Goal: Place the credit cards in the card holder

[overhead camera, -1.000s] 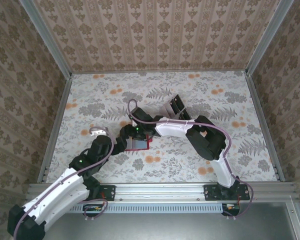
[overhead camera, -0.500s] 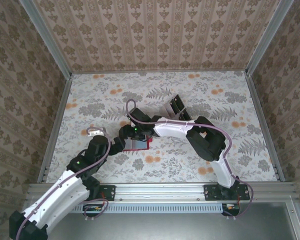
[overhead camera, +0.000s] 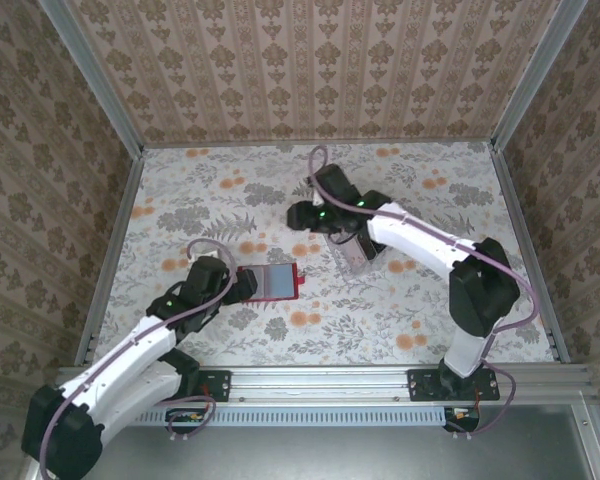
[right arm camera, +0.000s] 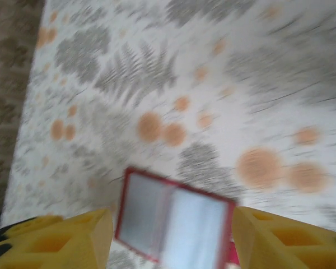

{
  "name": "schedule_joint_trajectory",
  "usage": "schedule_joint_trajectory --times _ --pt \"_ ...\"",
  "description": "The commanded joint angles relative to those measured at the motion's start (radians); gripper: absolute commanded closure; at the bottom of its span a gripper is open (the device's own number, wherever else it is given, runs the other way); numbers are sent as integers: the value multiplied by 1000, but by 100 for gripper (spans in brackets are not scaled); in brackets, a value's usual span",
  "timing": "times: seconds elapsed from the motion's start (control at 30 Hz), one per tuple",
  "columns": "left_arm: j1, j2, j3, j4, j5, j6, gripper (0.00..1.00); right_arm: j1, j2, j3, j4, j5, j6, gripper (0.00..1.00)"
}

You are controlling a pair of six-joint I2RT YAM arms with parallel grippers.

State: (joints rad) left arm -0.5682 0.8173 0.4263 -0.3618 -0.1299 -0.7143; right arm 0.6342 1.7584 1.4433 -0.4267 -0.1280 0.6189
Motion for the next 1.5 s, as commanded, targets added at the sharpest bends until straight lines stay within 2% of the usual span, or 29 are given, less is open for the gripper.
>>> schedule_joint_trajectory --times 0.0,0.33,0.57,1.07,1.47 --pt "26 71 63 24 40 59 0 -46 25 32 -196 112 -142 43" --pt "147 247 145 -10 105 116 0 -76 226 240 -360 286 -307 61" --pt "180 312 165 13 134 134 0 -76 318 313 -397 348 -349 68" --pt "193 353 161 46 161 142 0 -75 431 397 -425 331 -355 68" --pt "195 353 143 58 167 139 0 -74 447 401 -431 305 -355 69"
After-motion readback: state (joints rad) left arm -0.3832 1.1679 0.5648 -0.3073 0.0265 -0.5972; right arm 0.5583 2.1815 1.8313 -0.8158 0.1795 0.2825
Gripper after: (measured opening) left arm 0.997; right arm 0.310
